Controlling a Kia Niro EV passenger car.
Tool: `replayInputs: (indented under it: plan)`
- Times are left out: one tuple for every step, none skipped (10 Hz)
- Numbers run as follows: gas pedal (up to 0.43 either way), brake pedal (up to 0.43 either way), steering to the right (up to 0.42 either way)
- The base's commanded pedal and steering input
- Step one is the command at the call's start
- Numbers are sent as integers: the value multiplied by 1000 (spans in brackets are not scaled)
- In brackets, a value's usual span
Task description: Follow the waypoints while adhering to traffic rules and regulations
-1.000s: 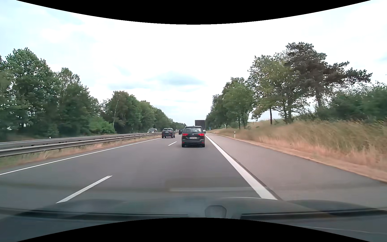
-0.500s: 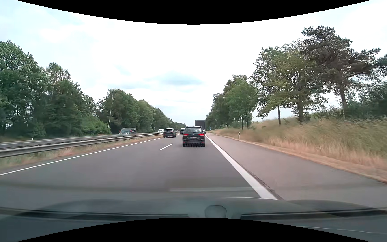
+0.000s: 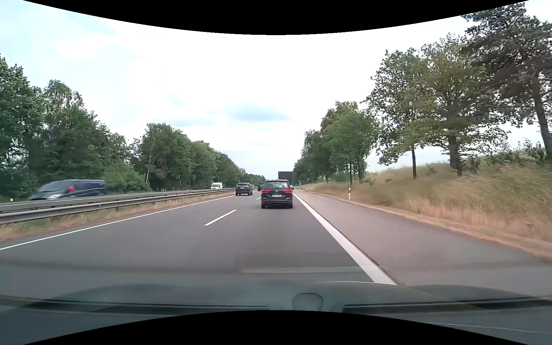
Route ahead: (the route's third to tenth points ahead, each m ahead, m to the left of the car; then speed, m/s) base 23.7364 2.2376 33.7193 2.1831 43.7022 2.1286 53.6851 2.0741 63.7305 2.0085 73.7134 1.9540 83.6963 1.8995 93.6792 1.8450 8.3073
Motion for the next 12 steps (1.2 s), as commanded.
replayInputs:
  plan:
    - [220, 0, -1]
    - [220, 0, -1]
    - [220, 0, -1]
    - [220, 0, -2]
    - [220, 0, -2]
    - [220, 0, -1]
    - [220, 0, -1]
    - [220, 0, -1]
    - [209, 0, -1]
    - [209, 0, -1]
    - [197, 0, -1]
    - [169, 0, -1]
